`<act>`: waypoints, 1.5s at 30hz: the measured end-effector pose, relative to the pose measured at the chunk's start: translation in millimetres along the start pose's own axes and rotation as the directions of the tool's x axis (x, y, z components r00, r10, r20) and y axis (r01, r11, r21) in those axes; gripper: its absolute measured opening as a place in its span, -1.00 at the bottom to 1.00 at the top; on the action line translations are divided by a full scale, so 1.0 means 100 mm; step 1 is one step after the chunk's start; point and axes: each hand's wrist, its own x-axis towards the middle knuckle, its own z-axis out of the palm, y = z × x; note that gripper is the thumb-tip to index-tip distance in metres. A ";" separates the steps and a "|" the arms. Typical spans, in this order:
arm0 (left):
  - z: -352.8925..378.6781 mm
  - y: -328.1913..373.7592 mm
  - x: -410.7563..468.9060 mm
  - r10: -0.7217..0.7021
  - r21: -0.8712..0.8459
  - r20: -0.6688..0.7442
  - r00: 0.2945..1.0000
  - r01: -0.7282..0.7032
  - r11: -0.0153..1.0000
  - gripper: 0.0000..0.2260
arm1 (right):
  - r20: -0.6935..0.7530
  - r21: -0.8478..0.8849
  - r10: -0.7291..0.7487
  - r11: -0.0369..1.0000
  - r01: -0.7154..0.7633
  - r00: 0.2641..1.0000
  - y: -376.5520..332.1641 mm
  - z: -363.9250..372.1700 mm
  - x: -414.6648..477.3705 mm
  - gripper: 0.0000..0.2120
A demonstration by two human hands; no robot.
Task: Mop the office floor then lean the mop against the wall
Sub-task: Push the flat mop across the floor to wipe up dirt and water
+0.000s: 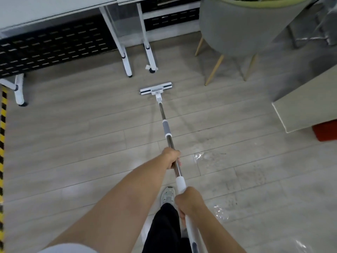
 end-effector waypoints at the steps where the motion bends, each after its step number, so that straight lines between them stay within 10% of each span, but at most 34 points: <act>1: 0.04 0.00 -0.02 0.005 0.018 -0.038 0.999 -0.004 1.000 -0.85 | -0.023 -0.010 -0.024 1.000 0.024 0.999 0.01 -0.01 -0.02 -0.81; 24: -0.55 0.83 0.22 0.162 0.201 -0.061 0.985 -0.147 0.968 -0.76 | 0.029 -0.016 -0.089 0.996 0.089 0.996 -1.21 -0.01 0.46 -0.72; 45: 0.04 -0.74 -0.15 0.168 0.149 -0.069 0.983 -0.156 0.976 -0.75 | 0.016 -0.042 -0.059 0.997 0.060 0.998 0.54 0.44 0.28 -0.83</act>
